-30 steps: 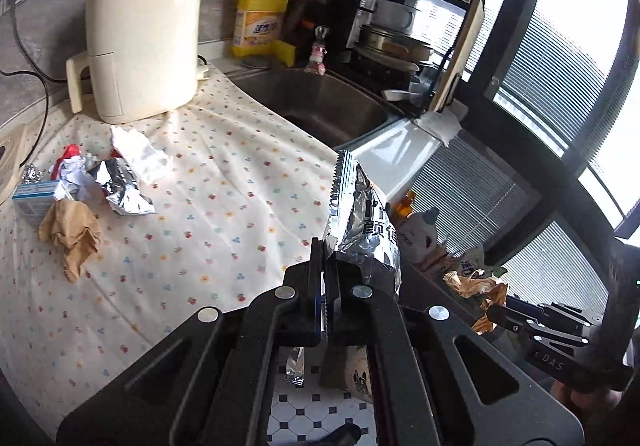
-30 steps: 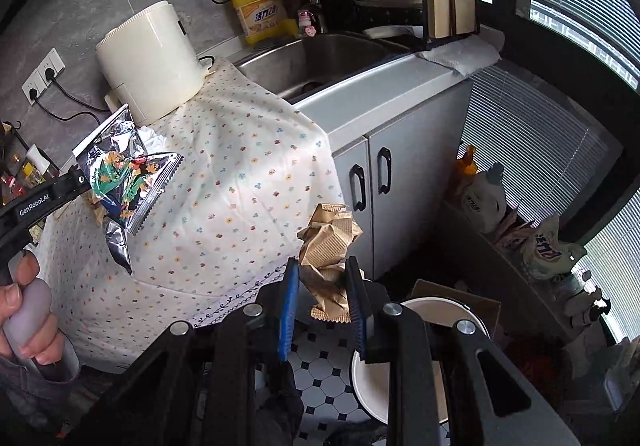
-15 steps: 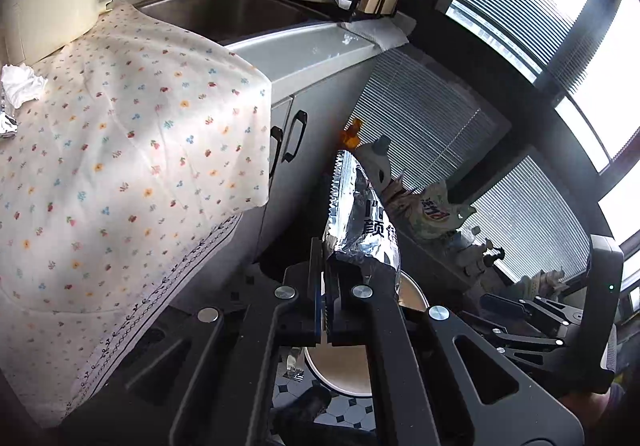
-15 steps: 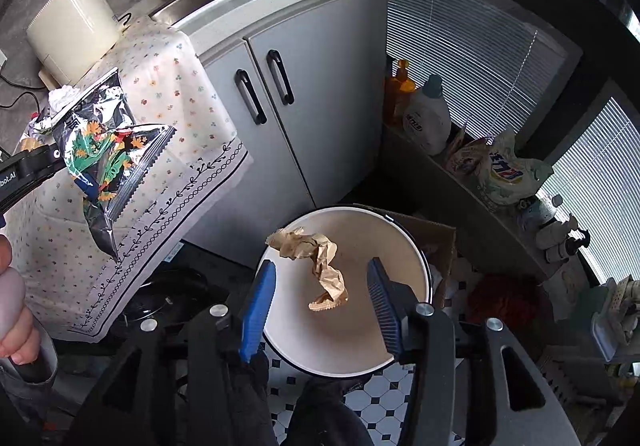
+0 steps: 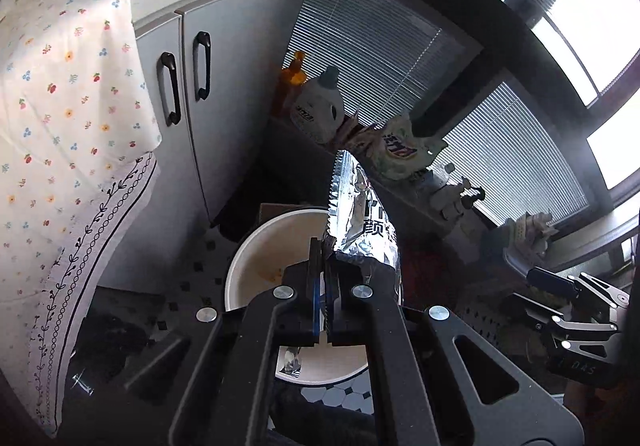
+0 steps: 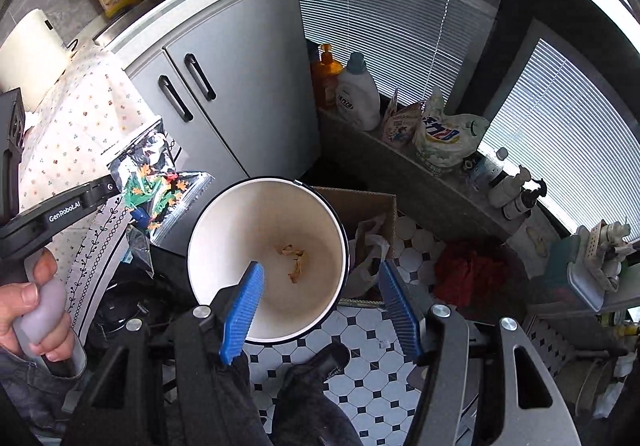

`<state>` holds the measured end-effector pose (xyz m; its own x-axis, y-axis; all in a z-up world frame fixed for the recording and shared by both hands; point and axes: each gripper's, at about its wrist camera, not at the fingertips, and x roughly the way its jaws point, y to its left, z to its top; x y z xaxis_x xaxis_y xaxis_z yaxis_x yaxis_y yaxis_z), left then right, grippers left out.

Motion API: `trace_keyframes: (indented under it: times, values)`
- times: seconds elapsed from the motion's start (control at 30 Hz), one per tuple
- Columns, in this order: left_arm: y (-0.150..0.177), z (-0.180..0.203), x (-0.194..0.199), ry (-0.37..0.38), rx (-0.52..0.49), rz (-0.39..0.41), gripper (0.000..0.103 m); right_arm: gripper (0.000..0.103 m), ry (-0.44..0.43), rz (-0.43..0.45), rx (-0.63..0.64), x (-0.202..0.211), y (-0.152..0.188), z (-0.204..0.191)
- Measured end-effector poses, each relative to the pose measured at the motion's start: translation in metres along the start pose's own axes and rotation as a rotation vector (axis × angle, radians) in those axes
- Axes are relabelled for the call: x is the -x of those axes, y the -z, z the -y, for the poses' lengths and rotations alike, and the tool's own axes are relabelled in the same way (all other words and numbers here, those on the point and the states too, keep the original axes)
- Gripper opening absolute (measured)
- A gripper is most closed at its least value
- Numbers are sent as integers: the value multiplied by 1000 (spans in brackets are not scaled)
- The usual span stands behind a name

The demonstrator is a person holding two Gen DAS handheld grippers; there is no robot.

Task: Collect trash
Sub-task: 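Carry both items to the white bin and open both tools to drop them, then grasp the blue-and-white box with the left tool while the right tool grasps brown paper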

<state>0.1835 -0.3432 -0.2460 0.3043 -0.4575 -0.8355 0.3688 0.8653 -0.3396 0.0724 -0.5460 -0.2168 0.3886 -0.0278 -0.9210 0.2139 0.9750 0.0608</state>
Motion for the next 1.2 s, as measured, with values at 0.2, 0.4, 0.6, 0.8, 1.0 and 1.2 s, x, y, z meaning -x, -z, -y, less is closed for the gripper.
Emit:
trace_keyframes:
  times: [0.2,0.4,0.6,0.8,1.0,1.2]
  values:
    - [2,11,-10,50,-3,-36,69,59,14,22,-27,10,-3,6]
    - [-9,3,9,31,-8,-11,71,60,2,57,-43,17,-15,0]
    - [-23,-18,46,-15,2,44,80,69,-23,106,-38,29,-30,-24]
    - [-32,-43,95,-77,14,117,86,81,-54,167,-2,47,-48,-67]
    - [-31,-81,154,-149,49,207,97,94,-111,218,73,60,-64,-128]
    - [-22,-133,205,-225,135,285,97,95,-182,239,170,66,-78,-198]
